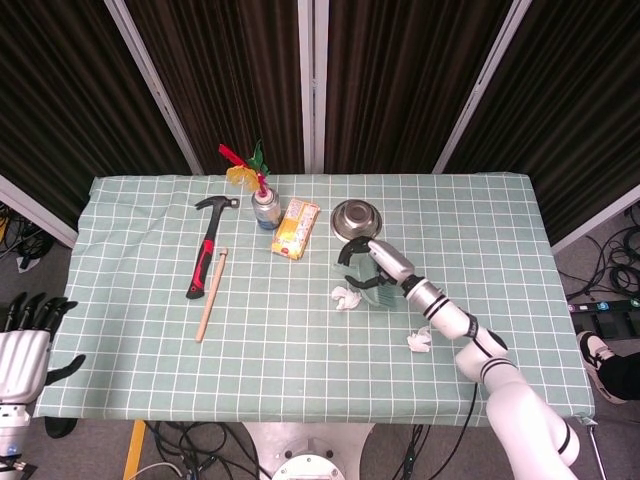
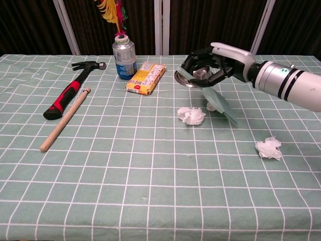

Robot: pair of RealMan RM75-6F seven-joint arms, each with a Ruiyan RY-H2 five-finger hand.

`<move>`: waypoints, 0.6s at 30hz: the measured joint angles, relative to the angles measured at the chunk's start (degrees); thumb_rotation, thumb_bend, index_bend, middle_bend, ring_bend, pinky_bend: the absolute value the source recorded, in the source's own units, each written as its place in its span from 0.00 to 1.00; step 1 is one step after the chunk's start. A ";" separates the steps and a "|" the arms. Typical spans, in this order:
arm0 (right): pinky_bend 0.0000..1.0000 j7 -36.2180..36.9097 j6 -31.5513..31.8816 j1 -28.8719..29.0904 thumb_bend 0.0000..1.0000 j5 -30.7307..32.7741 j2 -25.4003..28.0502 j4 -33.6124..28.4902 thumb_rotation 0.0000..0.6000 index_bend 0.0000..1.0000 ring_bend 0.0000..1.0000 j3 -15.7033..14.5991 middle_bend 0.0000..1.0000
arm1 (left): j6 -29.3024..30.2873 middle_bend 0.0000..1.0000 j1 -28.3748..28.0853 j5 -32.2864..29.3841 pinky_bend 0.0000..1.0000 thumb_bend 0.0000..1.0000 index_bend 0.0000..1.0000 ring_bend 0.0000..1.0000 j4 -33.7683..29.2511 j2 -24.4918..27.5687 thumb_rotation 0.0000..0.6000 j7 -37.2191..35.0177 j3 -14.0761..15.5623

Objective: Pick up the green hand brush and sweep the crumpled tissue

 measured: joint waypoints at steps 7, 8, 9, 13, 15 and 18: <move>0.16 -0.18 5.32 0.30 0.54 -0.20 -0.63 -2.03 1.00 0.65 0.24 0.70 0.63 | 0.72 0.18 0.50 0.47 0.06 0.13 0.21 0.10 1.09 -0.14 1.00 -1.50 0.21; 0.16 -0.24 6.52 0.20 0.54 -0.17 -0.35 -2.70 1.00 0.65 0.24 0.91 0.63 | 0.72 0.18 0.51 0.51 0.06 0.13 0.21 0.10 1.25 -0.17 1.00 -1.74 0.22; 0.16 -0.30 7.42 0.09 0.54 -0.10 -0.05 -3.33 1.00 0.65 0.24 1.11 0.63 | 0.73 0.18 0.52 0.58 0.06 0.13 0.21 0.10 1.41 -0.22 1.00 -2.04 0.22; 0.16 -0.74 11.30 -0.87 0.55 0.31 2.06 -6.96 1.00 0.65 0.24 2.02 0.63 | 0.77 0.18 0.39 1.18 0.06 0.13 0.21 0.10 2.07 -0.35 1.00 -2.76 0.21; 0.16 -1.84 13.58 -1.81 0.56 0.56 3.63 -9.53 1.00 0.65 0.24 2.46 0.64 | 0.80 0.18 0.29 1.57 0.06 0.13 0.21 0.10 2.23 -0.31 1.00 -3.02 0.21; 0.16 -5.73 15.96 -3.73 0.58 1.10 6.08 -13.84 1.00 0.66 0.25 2.93 0.64 | 0.89 0.18 0.12 2.18 0.06 0.13 0.21 0.10 2.57 -0.33 1.00 -3.48 0.20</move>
